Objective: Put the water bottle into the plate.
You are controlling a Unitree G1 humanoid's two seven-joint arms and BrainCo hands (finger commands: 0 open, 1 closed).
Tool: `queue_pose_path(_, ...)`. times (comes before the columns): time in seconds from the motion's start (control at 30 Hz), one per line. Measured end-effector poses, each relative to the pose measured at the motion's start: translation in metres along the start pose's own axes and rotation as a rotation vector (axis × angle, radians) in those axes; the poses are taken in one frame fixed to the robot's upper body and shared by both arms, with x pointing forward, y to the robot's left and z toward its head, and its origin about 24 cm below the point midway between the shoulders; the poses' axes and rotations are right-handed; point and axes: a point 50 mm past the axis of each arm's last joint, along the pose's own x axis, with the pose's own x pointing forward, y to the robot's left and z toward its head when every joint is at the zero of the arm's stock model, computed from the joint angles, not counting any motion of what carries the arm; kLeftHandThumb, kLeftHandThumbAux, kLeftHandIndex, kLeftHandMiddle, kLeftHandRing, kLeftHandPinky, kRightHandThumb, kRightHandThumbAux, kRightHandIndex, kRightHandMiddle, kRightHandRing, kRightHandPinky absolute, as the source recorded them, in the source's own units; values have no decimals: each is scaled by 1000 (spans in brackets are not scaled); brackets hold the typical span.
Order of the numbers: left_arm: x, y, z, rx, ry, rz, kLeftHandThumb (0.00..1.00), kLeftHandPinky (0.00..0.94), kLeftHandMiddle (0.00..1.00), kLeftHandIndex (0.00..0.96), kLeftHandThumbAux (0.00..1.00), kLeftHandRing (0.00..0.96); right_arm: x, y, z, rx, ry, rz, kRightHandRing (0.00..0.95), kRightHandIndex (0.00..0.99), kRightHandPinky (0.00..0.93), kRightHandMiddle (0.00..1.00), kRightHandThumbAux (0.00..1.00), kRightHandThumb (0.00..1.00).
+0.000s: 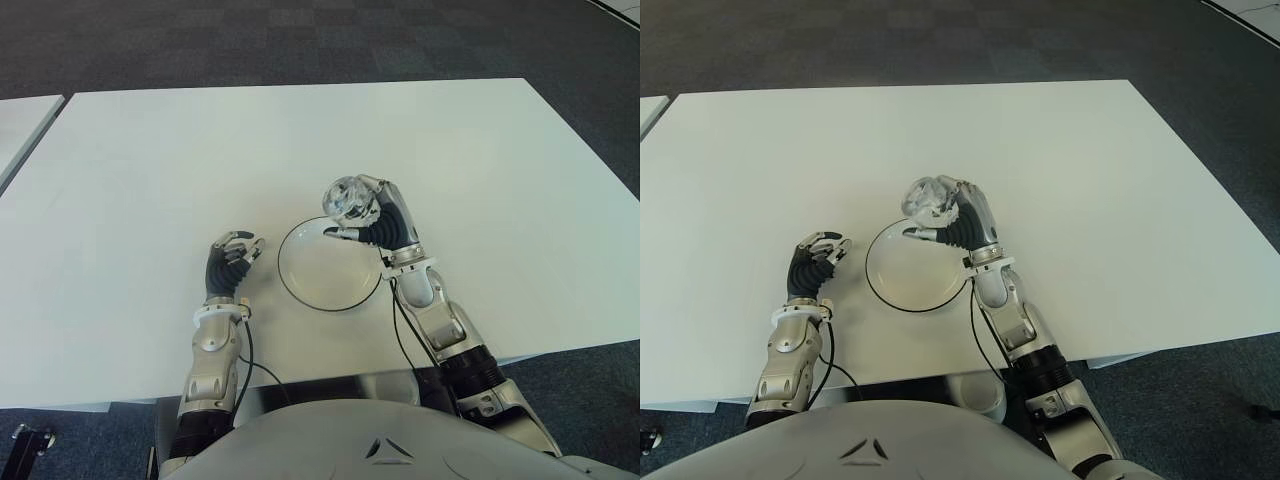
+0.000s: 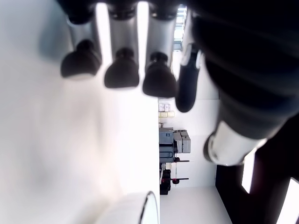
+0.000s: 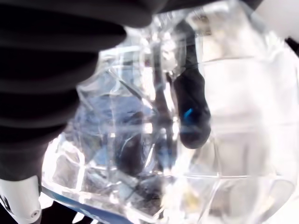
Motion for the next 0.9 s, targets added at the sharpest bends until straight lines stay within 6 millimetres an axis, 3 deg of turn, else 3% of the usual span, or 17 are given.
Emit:
queue_pose_path(0.47,0,0,-1,6,-14,-1,704,858,848,439,719,854,-7,26,-2,-112,-119,425,907,438,897,925,720,708)
queue_pose_path(0.67,0,0,-1,6,-10,-1,703,846,844,438,719,848,-11,35,-6,-182,-47,619,892,438,877,912,722,705)
queue_pose_path(0.9,0,0,-1,3,-4,1,702,832,838,438,720,838,-8,45,-6,-247,30,712,855,438,837,871,724,703)
